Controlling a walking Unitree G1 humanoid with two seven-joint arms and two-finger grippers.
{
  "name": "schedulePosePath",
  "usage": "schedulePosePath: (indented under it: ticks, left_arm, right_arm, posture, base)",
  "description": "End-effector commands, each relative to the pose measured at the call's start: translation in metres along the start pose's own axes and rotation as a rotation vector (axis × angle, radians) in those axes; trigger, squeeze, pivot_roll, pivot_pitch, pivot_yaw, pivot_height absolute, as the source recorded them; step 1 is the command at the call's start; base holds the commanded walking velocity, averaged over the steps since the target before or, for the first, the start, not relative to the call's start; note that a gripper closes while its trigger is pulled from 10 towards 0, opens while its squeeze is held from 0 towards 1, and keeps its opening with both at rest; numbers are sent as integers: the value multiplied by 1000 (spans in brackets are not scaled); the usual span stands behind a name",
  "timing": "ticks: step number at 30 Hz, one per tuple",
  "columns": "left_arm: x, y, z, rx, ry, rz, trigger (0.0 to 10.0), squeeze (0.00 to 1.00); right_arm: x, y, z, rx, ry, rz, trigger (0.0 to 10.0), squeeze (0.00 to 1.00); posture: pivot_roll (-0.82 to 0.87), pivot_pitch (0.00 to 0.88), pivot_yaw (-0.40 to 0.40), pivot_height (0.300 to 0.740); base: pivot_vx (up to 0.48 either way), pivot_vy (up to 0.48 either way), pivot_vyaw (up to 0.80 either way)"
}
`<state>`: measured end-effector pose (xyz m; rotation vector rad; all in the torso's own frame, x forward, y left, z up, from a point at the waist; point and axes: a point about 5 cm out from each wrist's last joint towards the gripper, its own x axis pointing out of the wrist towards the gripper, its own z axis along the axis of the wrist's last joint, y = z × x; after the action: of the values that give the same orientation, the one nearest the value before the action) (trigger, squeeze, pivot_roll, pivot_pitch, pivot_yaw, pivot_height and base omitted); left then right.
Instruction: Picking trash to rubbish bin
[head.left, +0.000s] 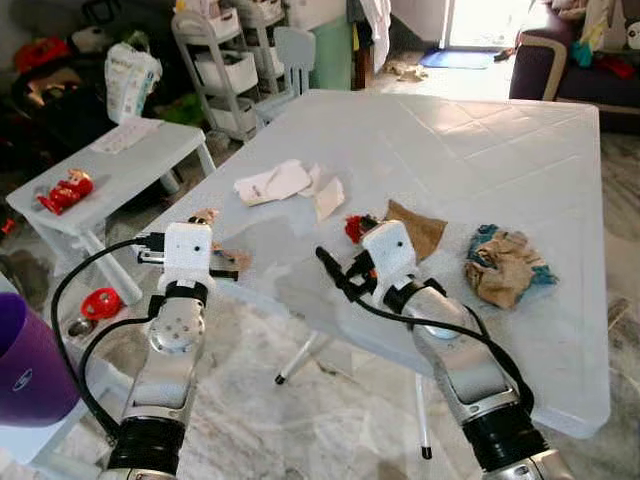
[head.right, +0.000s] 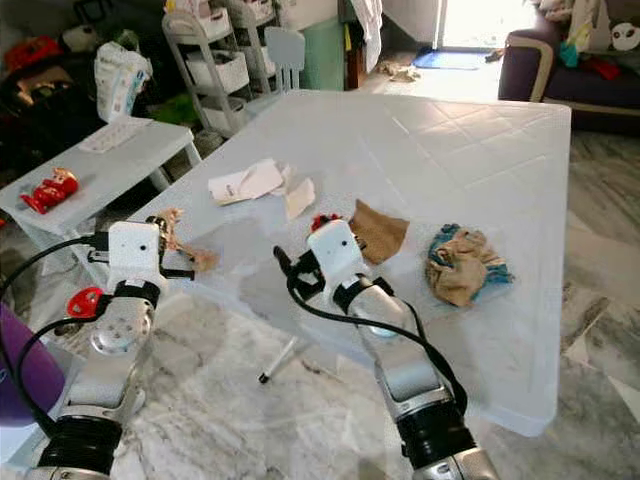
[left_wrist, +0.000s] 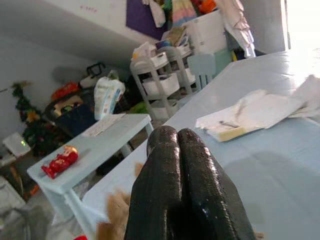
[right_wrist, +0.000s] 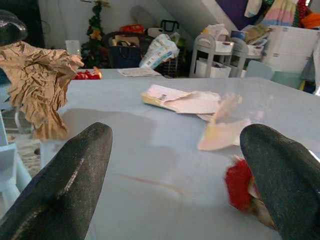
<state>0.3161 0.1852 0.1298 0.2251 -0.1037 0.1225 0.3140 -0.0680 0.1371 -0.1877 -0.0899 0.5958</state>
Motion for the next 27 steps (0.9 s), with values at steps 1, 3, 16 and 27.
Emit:
schedulePosePath:
  ticks: [1, 3, 16, 27]
  left_arm:
    - [3, 7, 1, -1, 5, 15, 0, 0]
    - [4, 8, 1, 1, 4, 16, 0, 0]
    - [6, 5, 2, 4, 6, 2, 0, 0]
    - [7, 3, 2, 1, 8, -9, 0, 0]
  right_arm:
    - [0, 2, 2, -6, -9, 6, 10000, 0]
    - [0, 1, 1, -6, -6, 5, 10000, 0]
    - [1, -4, 2, -17, -11, -35, 10000, 0]
    - [1, -20, 4, -79, 1, -173, 10000, 0]
  posture:
    - [-108, 0, 112, 740]
    - [-110, 0, 113, 740]
    - [-109, 0, 119, 740]
    - [-109, 0, 122, 740]
  base:
    - [0, 472, 0]
    - [0, 472, 0]
    - [0, 92, 0]
    - [0, 0, 0]
